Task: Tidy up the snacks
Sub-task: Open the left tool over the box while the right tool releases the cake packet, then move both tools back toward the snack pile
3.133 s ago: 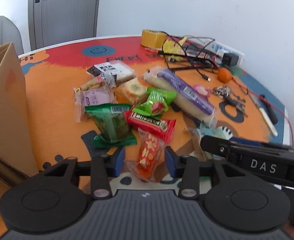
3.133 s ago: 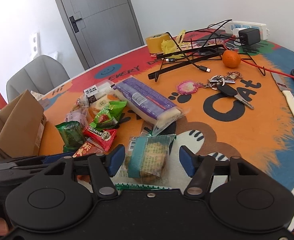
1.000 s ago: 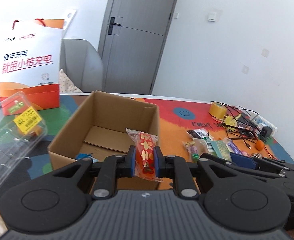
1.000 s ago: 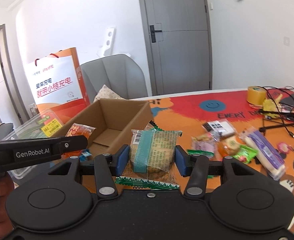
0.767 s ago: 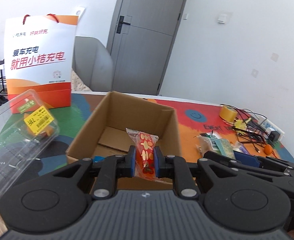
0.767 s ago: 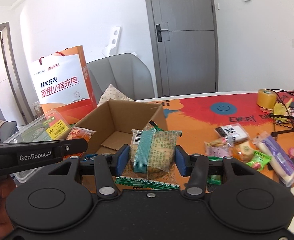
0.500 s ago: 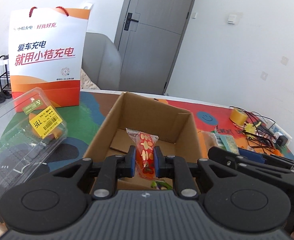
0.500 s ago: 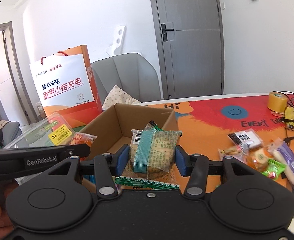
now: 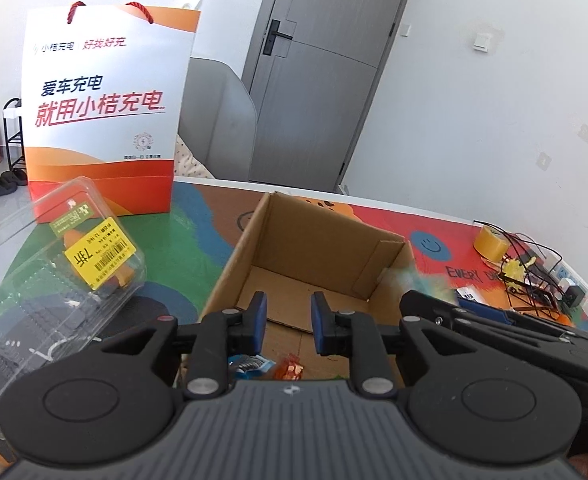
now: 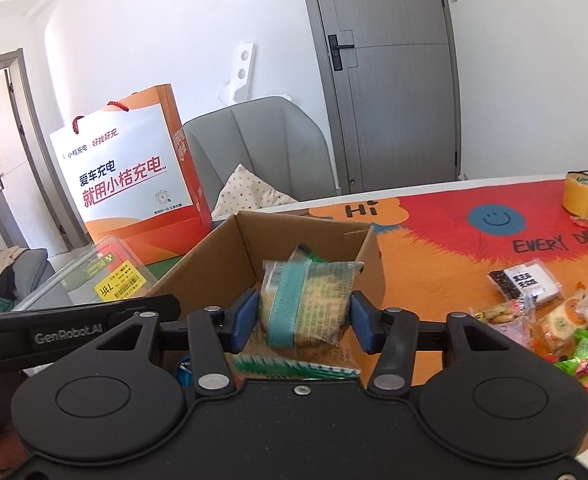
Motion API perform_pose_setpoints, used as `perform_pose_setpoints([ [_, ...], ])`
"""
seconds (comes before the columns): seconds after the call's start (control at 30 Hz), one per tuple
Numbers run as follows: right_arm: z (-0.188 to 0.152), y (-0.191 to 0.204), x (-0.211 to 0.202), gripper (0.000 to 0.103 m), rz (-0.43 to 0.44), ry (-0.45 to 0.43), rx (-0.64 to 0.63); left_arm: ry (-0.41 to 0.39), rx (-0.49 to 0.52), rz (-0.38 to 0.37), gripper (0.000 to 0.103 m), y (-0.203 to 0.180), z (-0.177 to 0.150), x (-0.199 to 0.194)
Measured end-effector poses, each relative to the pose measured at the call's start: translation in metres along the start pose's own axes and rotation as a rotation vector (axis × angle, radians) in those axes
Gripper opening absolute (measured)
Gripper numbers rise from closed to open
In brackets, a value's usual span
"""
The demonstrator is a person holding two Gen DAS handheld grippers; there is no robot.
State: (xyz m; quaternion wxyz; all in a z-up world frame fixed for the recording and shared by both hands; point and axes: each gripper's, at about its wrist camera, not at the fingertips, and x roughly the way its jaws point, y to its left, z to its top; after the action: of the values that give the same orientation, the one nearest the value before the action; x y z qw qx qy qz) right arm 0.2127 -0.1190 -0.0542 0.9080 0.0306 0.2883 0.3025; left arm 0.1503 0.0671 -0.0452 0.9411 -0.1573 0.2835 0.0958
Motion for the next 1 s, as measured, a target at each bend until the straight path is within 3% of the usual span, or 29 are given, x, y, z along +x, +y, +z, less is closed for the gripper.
perform_pose_setpoints([
  [0.1, 0.001, -0.002, -0.001, 0.062, -0.006, -0.007, 0.007, 0.005, 0.001, 0.01, 0.028, 0.001, 0.0, 0.001],
  [0.17, 0.001, -0.004, -0.002, 0.064, -0.01, -0.008, 0.011, 0.008, -0.001, 0.009, 0.037, 0.001, -0.001, 0.001],
  [0.23, 0.0, -0.007, -0.005, 0.066, -0.024, -0.009, 0.023, 0.008, -0.005, 0.013, 0.057, 0.0, -0.002, 0.001],
  [0.33, -0.003, -0.014, -0.011, 0.068, -0.04, -0.009, 0.036, -0.008, -0.005, 0.018, 0.072, -0.003, -0.004, -0.001],
  [0.43, -0.007, -0.02, -0.017, 0.075, -0.056, -0.012, 0.043, -0.013, 0.007, 0.017, 0.08, -0.008, -0.005, -0.002],
  [0.57, -0.014, -0.031, -0.026, 0.085, -0.081, -0.019, 0.061, -0.006, 0.026, 0.009, 0.086, -0.018, -0.009, -0.001],
  [0.73, -0.021, -0.05, -0.037, 0.088, -0.105, -0.022, 0.11, 0.002, 0.053, 0.018, 0.092, -0.033, -0.014, 0.0],
  [1.0, -0.03, -0.077, -0.058, 0.099, -0.137, -0.04, 0.159, 0.011, 0.082, -0.009, 0.096, -0.056, -0.019, 0.0],
])
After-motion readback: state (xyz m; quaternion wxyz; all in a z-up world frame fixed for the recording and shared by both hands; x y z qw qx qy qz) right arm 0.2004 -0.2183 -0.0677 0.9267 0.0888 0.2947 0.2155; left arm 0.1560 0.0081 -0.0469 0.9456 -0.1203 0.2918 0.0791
